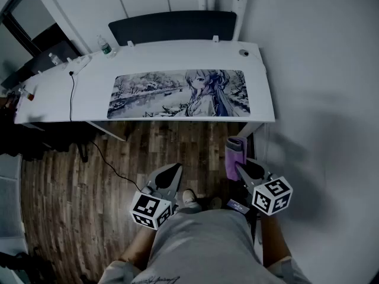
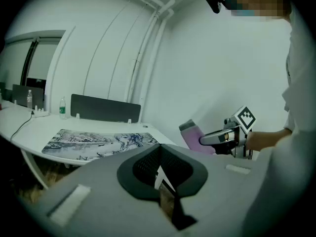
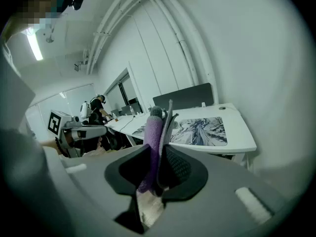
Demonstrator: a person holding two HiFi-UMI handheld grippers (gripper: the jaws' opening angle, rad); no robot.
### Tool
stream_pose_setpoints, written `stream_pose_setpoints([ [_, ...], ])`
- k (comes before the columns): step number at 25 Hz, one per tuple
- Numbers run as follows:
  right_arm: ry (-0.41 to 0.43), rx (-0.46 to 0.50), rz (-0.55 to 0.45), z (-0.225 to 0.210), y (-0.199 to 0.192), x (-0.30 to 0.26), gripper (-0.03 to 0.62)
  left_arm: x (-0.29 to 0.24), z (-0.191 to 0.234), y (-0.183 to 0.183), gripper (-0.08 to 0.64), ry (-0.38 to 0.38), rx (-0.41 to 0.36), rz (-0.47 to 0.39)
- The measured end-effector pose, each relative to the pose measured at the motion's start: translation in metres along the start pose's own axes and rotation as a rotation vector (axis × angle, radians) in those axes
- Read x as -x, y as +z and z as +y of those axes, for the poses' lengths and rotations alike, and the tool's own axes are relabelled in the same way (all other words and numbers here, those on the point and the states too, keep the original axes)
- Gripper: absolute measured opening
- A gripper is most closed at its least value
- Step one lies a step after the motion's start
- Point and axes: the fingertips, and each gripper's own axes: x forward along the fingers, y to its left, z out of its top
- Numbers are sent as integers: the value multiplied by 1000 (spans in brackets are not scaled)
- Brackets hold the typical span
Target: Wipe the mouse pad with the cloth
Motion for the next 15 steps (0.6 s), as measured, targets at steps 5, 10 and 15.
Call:
stream_pose_setpoints([
  [5, -3, -15, -4, 7, -1, -5, 89, 7, 7, -1, 18, -4, 11, -9],
  [10, -6, -9, 4, 19, -3, -12, 89, 17, 16, -1, 18, -5, 18, -18],
  [15, -7, -18, -2, 34, 3, -23, 89, 26, 31, 3, 18, -17, 18, -35],
])
